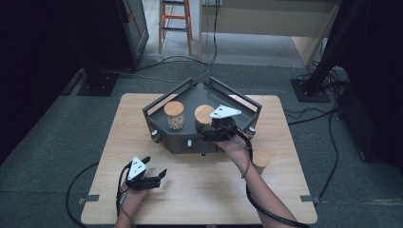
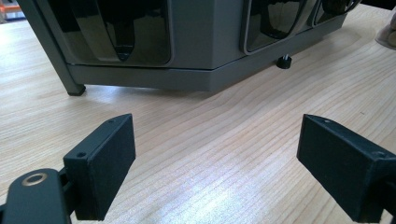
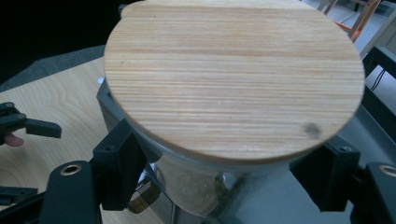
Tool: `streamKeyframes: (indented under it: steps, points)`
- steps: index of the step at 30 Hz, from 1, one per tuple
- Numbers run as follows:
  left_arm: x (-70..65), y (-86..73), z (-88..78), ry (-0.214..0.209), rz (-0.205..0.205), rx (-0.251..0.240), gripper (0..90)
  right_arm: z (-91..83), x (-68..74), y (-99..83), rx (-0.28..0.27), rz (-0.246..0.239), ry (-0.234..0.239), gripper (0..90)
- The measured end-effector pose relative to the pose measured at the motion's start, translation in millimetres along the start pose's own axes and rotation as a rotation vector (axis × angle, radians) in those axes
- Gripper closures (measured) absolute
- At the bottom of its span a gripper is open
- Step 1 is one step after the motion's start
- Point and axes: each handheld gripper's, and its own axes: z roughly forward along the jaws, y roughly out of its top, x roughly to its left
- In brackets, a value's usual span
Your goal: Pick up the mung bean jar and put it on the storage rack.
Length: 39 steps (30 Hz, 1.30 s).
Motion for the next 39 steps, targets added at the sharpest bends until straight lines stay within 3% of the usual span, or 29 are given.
streamKeyframes:
  steps: [16,29,34,39]
  points:
    - [-1.0,0.3,0.4,0.001,0.009,0.002,11.5,19.9,-10.0,4.3,0.016,0.055,-0.013,25.0]
    - [-1.7,1.3,0.7,0.0,0.013,0.008,11.5,33.9,-17.4,0.5,0.033,0.094,-0.048,25.0]
    - [-1.6,1.7,0.9,0.0,0.01,0.01,11.5,38.0,-16.5,-1.3,0.032,0.13,-0.067,25.0]
    - [-1.7,1.4,0.8,0.0,0.011,0.008,11.5,42.8,-16.5,0.9,0.041,0.131,-0.08,25.0]
